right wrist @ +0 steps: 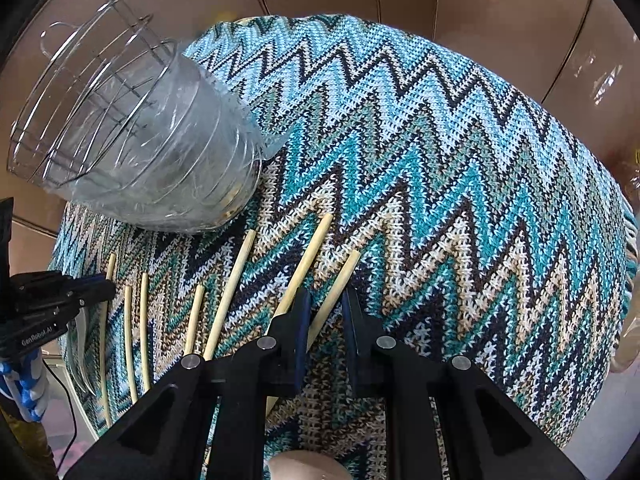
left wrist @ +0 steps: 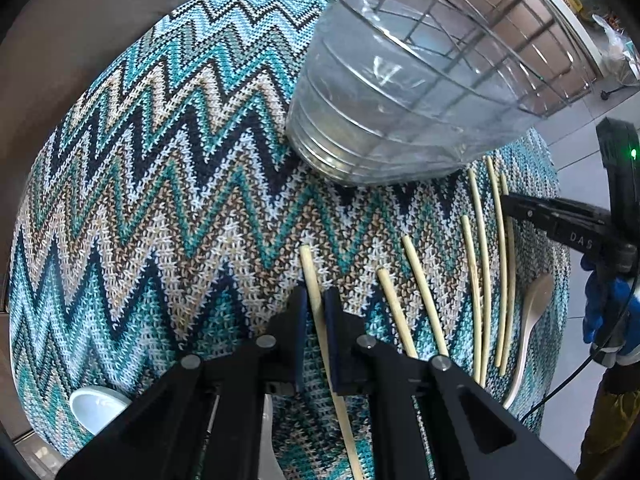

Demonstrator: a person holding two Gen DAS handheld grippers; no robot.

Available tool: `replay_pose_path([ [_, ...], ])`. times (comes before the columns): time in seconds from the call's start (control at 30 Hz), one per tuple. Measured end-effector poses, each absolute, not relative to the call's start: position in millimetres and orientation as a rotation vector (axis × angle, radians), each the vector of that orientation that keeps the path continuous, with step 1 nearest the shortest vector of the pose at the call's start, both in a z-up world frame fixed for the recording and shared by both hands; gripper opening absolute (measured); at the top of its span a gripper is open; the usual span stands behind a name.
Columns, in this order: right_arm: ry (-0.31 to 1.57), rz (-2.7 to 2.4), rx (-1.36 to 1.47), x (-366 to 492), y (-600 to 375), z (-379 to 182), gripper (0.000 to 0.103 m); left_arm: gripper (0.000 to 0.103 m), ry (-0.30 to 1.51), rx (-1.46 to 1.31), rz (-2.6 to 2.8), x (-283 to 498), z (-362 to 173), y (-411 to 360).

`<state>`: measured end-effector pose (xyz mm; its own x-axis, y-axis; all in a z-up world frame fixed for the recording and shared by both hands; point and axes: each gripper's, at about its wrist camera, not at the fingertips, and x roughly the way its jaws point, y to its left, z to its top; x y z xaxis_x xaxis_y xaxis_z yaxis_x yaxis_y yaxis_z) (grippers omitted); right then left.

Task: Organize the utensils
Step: 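Close the right gripper on one bamboo chopstick and lift it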

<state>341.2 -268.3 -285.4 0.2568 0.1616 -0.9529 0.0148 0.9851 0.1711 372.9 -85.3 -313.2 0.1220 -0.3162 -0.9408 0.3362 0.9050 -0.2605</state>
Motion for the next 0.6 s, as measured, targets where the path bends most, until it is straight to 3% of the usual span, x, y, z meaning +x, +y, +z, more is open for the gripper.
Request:
replay_pose_path([
  [0.6,1.311,0.085,0.186,361.8,-264.6,-293.6,0.011,0.005,1.337,0.002,-0.441,360.4,-314.3,-94.2],
])
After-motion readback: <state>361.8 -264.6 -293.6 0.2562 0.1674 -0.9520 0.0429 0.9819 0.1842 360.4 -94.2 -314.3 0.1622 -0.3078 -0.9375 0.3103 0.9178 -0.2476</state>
